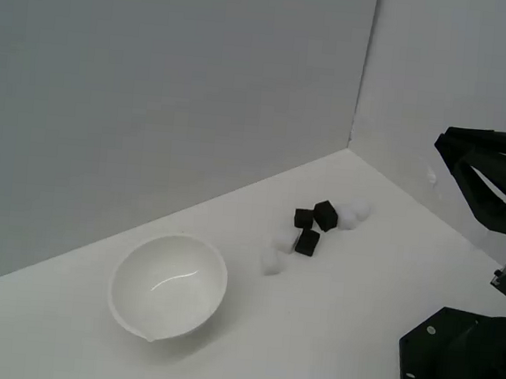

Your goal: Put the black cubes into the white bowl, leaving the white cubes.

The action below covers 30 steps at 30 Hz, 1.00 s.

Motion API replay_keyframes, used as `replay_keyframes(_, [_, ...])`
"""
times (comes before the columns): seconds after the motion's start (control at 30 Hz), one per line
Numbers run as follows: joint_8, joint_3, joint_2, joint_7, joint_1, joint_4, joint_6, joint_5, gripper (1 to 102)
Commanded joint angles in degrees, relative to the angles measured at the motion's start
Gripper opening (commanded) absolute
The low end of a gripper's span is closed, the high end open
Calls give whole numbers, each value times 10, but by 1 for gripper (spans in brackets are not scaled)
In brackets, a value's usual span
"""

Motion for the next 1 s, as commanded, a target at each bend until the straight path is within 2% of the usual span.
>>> replay_keyframes(0.0, [-4, 3, 4, 26, 9, -11, -8, -18, 2])
replay_keyframes(0.13, [-8, -37, -36, 51, 50, -44, -8, -50, 2])
replay_keyframes(0.3, [-11, -95, -96, 60, 68, -79, -8, -82, 2])
replay_keyframes(0.47, [-50, -165, -167, 64, 68, -102, -8, -105, 3])
replay_keyframes(0.53, [-54, -194, -196, 70, 68, -113, -8, -116, 3])
replay_keyframes(0.8, [-56, -333, -333, 148, 68, -171, -8, -174, 3])
replay_keyframes(0.97, [-60, -396, -396, 177, 68, -197, -9, -200, 3])
